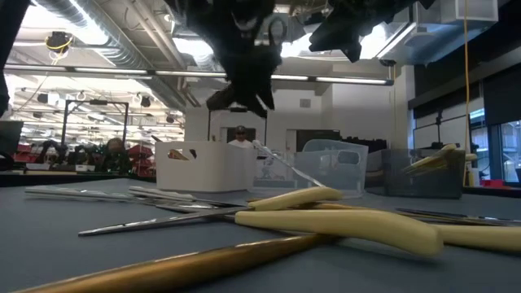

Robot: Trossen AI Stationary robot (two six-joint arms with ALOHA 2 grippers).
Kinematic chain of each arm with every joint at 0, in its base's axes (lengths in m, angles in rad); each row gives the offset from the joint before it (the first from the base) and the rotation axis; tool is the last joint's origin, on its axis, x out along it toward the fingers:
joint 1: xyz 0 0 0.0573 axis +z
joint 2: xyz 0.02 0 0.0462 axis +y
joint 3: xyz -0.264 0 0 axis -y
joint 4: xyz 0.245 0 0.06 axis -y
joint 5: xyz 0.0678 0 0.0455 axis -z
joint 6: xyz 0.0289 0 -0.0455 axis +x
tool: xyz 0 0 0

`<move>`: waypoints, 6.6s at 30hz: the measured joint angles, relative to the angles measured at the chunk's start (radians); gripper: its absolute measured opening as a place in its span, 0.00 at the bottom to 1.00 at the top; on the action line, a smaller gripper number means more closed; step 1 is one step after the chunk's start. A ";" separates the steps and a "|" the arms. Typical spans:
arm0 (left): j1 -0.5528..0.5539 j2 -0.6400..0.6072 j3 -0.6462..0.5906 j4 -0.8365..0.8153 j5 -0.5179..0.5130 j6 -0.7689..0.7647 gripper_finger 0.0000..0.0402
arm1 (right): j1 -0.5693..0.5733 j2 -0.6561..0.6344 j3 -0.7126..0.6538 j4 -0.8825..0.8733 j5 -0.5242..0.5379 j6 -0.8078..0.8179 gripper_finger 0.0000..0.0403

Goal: Sort silverware by color (type)
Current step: Put the yellow knife into the black bin

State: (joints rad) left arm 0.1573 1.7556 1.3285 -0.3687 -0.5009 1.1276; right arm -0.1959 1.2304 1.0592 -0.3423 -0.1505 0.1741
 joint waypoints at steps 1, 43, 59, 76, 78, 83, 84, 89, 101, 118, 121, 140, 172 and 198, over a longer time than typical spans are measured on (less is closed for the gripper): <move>-0.004 -0.015 0.000 -0.001 0.000 -0.020 0.30 | 0.000 0.000 0.000 0.000 0.000 0.000 0.20; -0.740 -0.423 -0.225 -0.520 -0.047 -1.841 0.30 | 0.252 0.115 0.001 0.221 -0.020 -0.128 0.20; -0.786 -0.422 -0.295 -0.480 -0.073 -1.960 0.30 | 0.355 0.283 0.000 0.248 -0.045 -0.337 0.20; -0.786 -0.422 -0.295 -0.473 -0.087 -1.959 0.30 | 0.362 0.441 0.000 0.211 -0.036 -0.523 0.20; -0.786 -0.422 -0.295 -0.473 -0.087 -1.959 0.30 | 0.362 0.466 0.000 0.212 -0.043 -0.523 0.20; -0.786 -0.422 -0.296 -0.467 -0.095 -1.959 0.30 | 0.362 0.519 0.000 0.206 -0.044 -0.523 0.20; -0.786 -0.422 -0.295 -0.467 -0.098 -1.959 0.30 | 0.362 0.525 0.000 0.205 -0.045 -0.523 0.20; -0.786 -0.422 -0.295 -0.467 -0.115 -1.959 0.30 | 0.362 0.536 0.000 0.202 -0.045 -0.515 0.20; -0.786 -0.422 -0.296 -0.467 -0.117 -1.956 0.30 | 0.374 0.542 0.000 0.155 -0.061 -0.437 0.39; -0.786 -0.422 -0.296 -0.467 -0.116 -1.956 0.30 | 0.394 0.559 0.000 0.160 -0.051 -0.444 0.46; -0.786 -0.422 -0.296 -0.465 -0.117 -1.957 0.30 | 0.402 0.591 0.000 0.174 -0.044 -0.445 0.46; -0.784 -0.423 -0.296 -0.453 -0.126 -1.956 0.30 | 0.405 0.655 0.000 0.180 -0.025 -0.452 0.46; -0.784 -0.423 -0.296 -0.453 -0.126 -1.956 0.30 | 0.405 0.655 0.000 0.183 -0.022 -0.469 0.33; -0.784 -0.423 -0.296 -0.453 -0.126 -1.956 0.30 | 0.405 0.654 0.001 0.187 -0.023 -0.468 0.14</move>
State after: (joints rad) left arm -0.6270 1.3331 1.0325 -0.8215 -0.6270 -0.8280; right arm 0.2092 1.8843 1.0599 -0.1552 -0.1730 -0.2939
